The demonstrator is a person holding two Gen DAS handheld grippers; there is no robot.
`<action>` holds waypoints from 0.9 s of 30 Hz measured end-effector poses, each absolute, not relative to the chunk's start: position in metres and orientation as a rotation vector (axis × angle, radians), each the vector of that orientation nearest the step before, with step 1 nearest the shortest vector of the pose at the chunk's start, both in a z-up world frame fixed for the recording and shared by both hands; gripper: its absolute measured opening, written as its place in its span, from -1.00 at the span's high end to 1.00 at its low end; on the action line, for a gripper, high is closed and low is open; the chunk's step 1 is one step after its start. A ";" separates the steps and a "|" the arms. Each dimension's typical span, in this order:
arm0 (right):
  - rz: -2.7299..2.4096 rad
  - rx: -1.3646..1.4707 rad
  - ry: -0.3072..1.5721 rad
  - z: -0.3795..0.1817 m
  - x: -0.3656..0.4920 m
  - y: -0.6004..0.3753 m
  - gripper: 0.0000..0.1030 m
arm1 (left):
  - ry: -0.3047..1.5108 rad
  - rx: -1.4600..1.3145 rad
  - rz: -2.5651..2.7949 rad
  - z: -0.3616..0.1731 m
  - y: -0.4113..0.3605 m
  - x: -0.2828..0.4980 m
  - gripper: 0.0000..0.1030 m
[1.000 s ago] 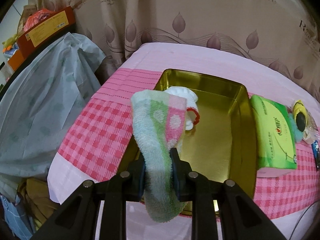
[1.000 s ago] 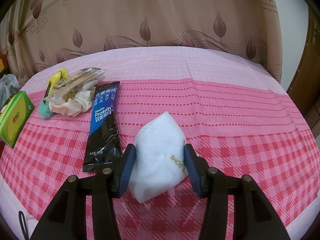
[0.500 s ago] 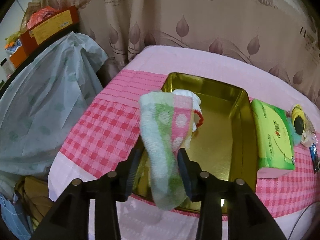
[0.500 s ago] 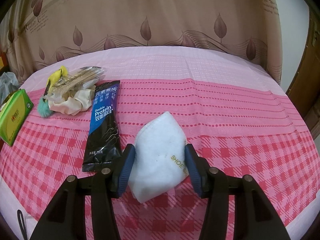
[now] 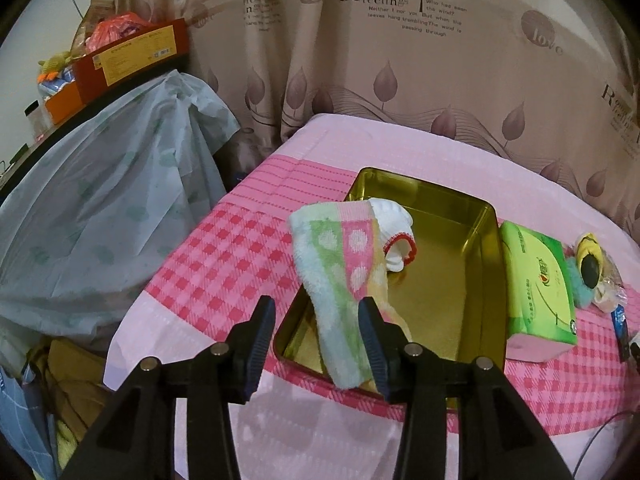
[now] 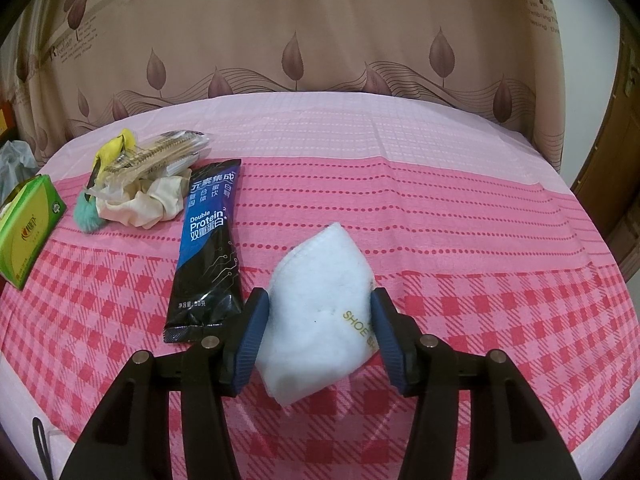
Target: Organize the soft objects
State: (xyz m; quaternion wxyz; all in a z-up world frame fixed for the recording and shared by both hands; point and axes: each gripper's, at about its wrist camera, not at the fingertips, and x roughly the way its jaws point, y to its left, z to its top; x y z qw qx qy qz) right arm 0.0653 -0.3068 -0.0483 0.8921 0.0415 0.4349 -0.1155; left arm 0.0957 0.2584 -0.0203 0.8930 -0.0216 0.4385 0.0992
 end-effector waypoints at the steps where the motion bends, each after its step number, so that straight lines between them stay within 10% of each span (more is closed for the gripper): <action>1: -0.240 0.084 0.901 -0.048 0.065 -0.306 0.04 | 0.909 -0.045 0.207 -0.020 0.258 0.094 0.14; 27: -0.095 0.017 0.779 0.012 0.055 -0.235 0.32 | 0.912 -0.071 0.245 -0.021 0.264 0.080 0.04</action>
